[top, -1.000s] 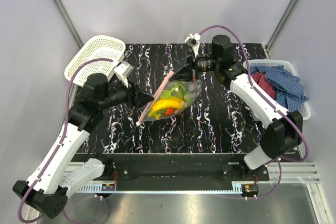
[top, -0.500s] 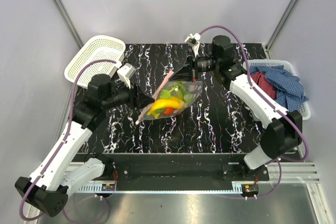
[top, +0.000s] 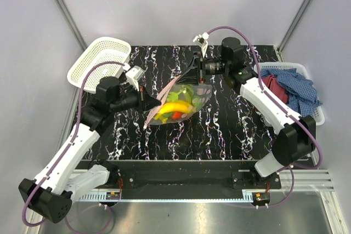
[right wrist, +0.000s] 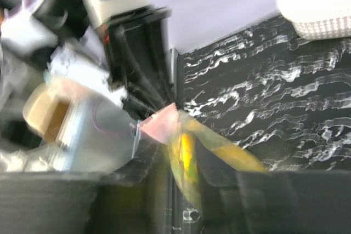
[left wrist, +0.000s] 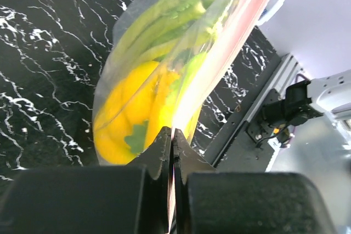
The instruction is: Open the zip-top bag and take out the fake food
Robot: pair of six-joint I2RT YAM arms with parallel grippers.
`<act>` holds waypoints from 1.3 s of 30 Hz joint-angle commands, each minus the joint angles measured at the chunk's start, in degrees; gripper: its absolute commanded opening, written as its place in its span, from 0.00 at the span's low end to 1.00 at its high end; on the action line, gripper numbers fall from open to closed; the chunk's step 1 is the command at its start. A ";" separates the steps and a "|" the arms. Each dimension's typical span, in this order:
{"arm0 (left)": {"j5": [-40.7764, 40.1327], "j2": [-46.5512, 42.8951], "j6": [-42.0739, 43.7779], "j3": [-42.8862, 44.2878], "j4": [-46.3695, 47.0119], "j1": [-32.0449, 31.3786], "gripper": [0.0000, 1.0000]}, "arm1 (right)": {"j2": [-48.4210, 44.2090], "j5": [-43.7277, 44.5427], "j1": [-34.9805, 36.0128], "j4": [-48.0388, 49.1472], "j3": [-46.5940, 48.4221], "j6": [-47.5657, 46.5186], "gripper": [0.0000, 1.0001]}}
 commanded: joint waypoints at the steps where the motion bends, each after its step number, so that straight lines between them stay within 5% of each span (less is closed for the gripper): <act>1: 3.76 0.91 -6.07 2.07 7.23 -0.23 0.00 | -1.40 16.00 0.11 -9.67 3.64 12.30 0.65; 3: 4.47 1.61 -10.63 2.69 8.89 -0.23 0.00 | -4.64 22.92 0.11 -13.45 1.89 18.70 0.99; 4: 4.47 1.88 -12.48 2.52 9.86 -0.23 0.00 | -5.79 25.40 0.11 -15.64 1.54 19.70 1.00; 10: 2.89 2.67 -25.15 0.32 18.65 -0.49 0.00 | -12.74 42.72 0.28 -34.44 4.86 20.33 1.00; 15: 2.01 4.86 -29.55 1.90 21.56 -1.81 0.00 | -13.62 55.89 0.55 -47.55 11.10 11.73 1.00; 20: 0.17 7.24 -31.22 5.06 21.47 -3.92 0.00 | -13.53 52.25 0.81 -51.78 13.84 11.88 1.00; 31: -2.91 11.45 -34.56 7.53 24.11 -6.99 0.00 | -14.59 52.32 6.26 -53.54 10.58 18.04 0.77; 39: -3.53 12.69 -34.91 9.90 24.37 -7.61 0.00 | -13.01 51.36 6.87 -54.25 9.53 18.22 0.72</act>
